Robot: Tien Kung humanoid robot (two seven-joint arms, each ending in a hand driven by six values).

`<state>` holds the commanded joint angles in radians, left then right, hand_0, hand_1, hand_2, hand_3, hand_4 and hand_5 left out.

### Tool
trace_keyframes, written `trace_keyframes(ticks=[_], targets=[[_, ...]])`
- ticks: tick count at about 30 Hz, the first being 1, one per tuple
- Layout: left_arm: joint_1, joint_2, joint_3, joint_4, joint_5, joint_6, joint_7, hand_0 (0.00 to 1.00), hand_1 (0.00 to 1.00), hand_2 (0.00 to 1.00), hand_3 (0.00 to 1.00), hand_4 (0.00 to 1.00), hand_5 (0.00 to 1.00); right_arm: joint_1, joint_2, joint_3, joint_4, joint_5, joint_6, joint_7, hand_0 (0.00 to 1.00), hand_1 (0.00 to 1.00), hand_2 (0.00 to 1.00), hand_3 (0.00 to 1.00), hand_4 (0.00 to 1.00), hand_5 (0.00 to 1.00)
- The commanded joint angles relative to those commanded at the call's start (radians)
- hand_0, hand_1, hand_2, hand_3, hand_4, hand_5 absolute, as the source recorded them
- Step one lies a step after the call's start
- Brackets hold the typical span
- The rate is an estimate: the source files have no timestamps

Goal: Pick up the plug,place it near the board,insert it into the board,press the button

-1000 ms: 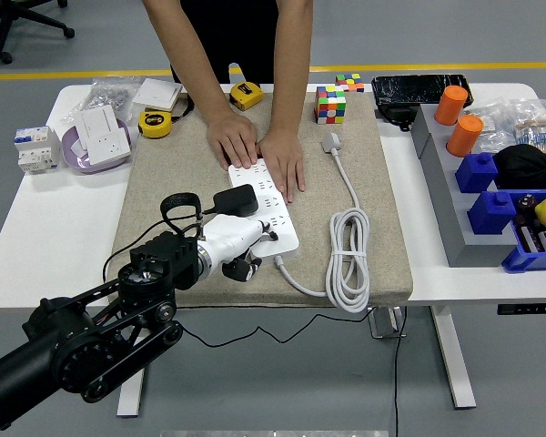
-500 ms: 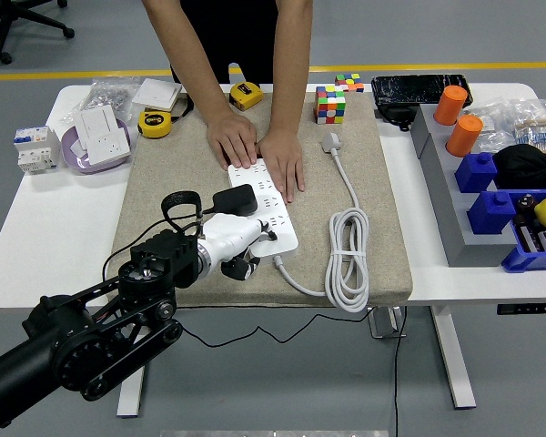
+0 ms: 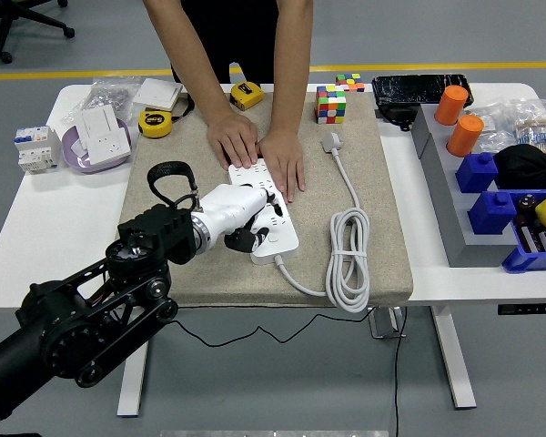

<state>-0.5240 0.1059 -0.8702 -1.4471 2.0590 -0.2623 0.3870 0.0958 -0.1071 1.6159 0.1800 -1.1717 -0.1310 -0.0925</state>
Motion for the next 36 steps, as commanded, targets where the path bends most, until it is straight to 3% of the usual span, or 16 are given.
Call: trace_keyframes(ticks=[2, 3, 8, 9, 11, 14, 15, 20, 21, 26, 31, 36], targets=[[-0.009, -0.025, -0.041, 0.022, -0.033, 0.058, -0.058, 0.103, 0.056, 0.175, 0.643, 0.541, 0.002, 0.000, 0.001, -0.002, 0.000, 0.001, 0.001, 0.000, 0.767, 0.770, 0.768, 0.827, 0.998, 0.998], [-0.013, -0.035, -0.053, 0.037, -0.061, 0.090, -0.090, 0.260, 0.421, 0.482, 0.630, 0.781, 0.071, 0.000, 0.001, -0.003, 0.000, 0.001, 0.001, 0.000, 0.766, 0.770, 0.768, 0.827, 0.998, 0.998], [-0.030, -0.106, -0.096, 0.174, -0.272, 0.270, -0.285, 0.260, 0.421, 0.482, 0.630, 0.781, 0.071, -0.001, 0.004, -0.008, 0.000, -0.001, 0.002, -0.001, 0.766, 0.770, 0.768, 0.827, 0.998, 0.998], [-0.033, -0.106, -0.100, 0.208, -0.318, 0.295, -0.323, 0.547, 0.698, 0.624, 0.650, 0.923, 0.082, -0.001, 0.004, -0.008, 0.000, -0.005, 0.002, -0.002, 0.767, 0.770, 0.768, 0.827, 0.998, 0.998], [-0.037, -0.106, -0.110, 0.267, -0.396, 0.314, -0.381, 0.547, 0.698, 0.624, 0.650, 0.923, 0.082, -0.001, 0.005, -0.011, 0.000, -0.007, 0.003, -0.002, 0.767, 0.770, 0.768, 0.827, 0.998, 0.998], [-0.042, -0.106, -0.132, 0.355, -0.526, 0.320, -0.418, 0.547, 0.698, 0.624, 0.650, 0.923, 0.082, -0.001, 0.004, -0.014, 0.000, -0.008, 0.004, -0.002, 0.767, 0.770, 0.768, 0.827, 0.998, 0.998], [-0.043, -0.106, -0.137, 0.375, -0.565, 0.321, -0.421, 0.819, 0.874, 0.848, 0.830, 0.998, 0.151, -0.001, 0.004, -0.014, 0.000, -0.009, 0.004, -0.002, 0.766, 0.770, 0.768, 0.827, 0.998, 0.998], [-0.055, -0.106, -0.166, 0.503, -0.771, 0.328, -0.416, 0.819, 0.874, 0.848, 0.830, 0.998, 0.151, -0.004, 0.002, -0.010, 0.000, -0.015, 0.003, -0.004, 0.766, 0.770, 0.768, 0.827, 0.998, 0.998], [-0.056, -0.106, -0.172, 0.523, -0.794, 0.329, -0.414, 0.865, 0.898, 0.856, 0.834, 0.998, 0.127, -0.004, 0.002, -0.011, 0.000, -0.015, 0.003, -0.004, 0.767, 0.770, 0.768, 0.827, 0.998, 0.998], [-0.058, -0.106, -0.187, 0.583, -0.695, 0.322, -0.387, 0.865, 0.898, 0.856, 0.834, 0.998, 0.127, -0.004, 0.002, -0.013, 0.000, -0.015, 0.004, -0.004, 0.767, 0.770, 0.768, 0.827, 0.998, 0.998], [-0.056, -0.106, -0.173, 0.591, -0.539, 0.295, -0.349, 0.861, 0.882, 0.835, 0.812, 0.998, 0.127, -0.006, 0.002, -0.008, 0.000, -0.021, 0.003, -0.005, 0.768, 0.770, 0.768, 0.827, 0.998, 0.998], [-0.063, -0.106, -0.162, 0.602, -0.381, 0.302, -0.325, 0.824, 0.841, 0.801, 0.775, 0.998, 0.124, -0.003, 0.001, -0.009, 0.000, -0.019, 0.003, -0.004, 0.766, 0.770, 0.767, 0.827, 0.998, 0.998]])
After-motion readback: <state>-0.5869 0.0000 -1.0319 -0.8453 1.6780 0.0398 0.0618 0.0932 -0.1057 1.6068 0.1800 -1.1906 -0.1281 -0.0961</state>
